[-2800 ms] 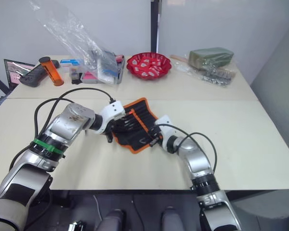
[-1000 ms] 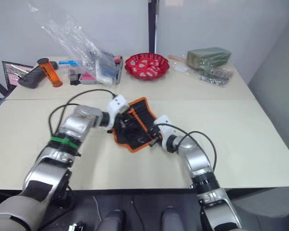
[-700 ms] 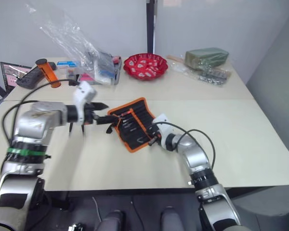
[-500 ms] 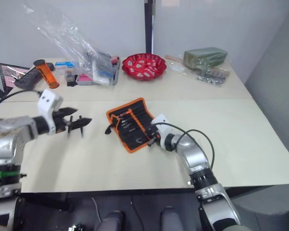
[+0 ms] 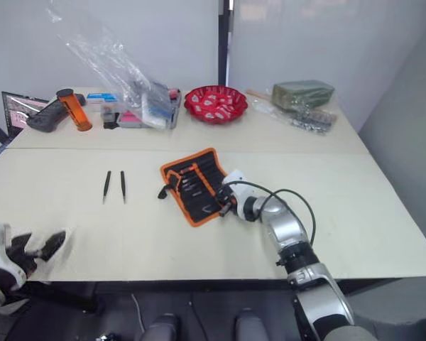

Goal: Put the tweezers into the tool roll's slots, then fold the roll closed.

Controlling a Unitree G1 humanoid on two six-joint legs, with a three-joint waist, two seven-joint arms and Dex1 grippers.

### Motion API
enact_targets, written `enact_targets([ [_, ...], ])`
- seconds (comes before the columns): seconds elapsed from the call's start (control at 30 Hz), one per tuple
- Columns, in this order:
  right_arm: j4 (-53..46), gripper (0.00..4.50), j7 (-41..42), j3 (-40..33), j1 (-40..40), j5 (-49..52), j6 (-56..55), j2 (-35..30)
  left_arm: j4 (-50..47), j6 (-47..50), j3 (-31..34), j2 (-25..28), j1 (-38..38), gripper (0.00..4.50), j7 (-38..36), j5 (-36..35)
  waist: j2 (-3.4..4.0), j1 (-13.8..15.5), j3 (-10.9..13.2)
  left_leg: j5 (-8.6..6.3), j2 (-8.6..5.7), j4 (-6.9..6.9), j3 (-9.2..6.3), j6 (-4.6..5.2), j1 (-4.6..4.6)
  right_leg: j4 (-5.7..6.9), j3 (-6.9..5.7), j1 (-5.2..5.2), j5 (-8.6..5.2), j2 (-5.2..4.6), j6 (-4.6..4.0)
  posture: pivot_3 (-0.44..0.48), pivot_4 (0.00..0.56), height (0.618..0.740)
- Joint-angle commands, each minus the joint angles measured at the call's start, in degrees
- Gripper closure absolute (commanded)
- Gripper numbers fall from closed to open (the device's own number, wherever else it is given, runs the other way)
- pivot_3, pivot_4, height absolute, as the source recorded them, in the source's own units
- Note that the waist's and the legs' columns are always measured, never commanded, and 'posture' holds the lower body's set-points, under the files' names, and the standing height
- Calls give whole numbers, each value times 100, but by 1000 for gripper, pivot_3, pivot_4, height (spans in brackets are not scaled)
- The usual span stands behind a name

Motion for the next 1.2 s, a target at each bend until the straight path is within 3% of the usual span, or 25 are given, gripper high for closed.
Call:
enact_targets([
  [0.03, 608, 4500, 62, 259, 235, -311, 194, -6, -411, -302, 234, -46, 143, 28, 202, -222, -4, 9, -3, 0, 0, 1, 0, -1, 2, -1, 0, 3, -2, 0, -1, 0, 150, 740],
  [0.5, 588, 4500, 140, 242, 237, -357, 170, 17, -489, -397, -67, 29, 13, 28, 665, -650, -3, -6, -4, -8, 4, -4, 5, -8, 12, -4, 2, 7, -9, 2, -6, 0, 150, 740],
  [0.67, 501, 4500, 96, 206, 304, -359, 190, -10, 6, -452, -534, 12, -1014, 28, 1196, -570, -4, 26, -5, -8, 2, -2, 5, -8, 12, -4, 1, 8, -9, 2, -5, 0, 150, 740],
  [0.9, 164, 4500, -16, 165, 495, -329, 362, -30, 1337, -824, -1543, 107, -2385, 28, 1742, 148, -3, 15, -5, -12, 0, -5, 5, -10, 5, -9, 1, 6, -8, 2, 0, 0, 150, 740],
  [1.2, -115, 4500, -93, 129, 584, -298, 538, -92, 2806, -862, -2373, 90, -3415, 28, 1996, 620, -3, 26, -5, -16, -4, -4, 4, -8, -5, -13, 1, 1, -11, -1, 7, 0, 150, 740],
])
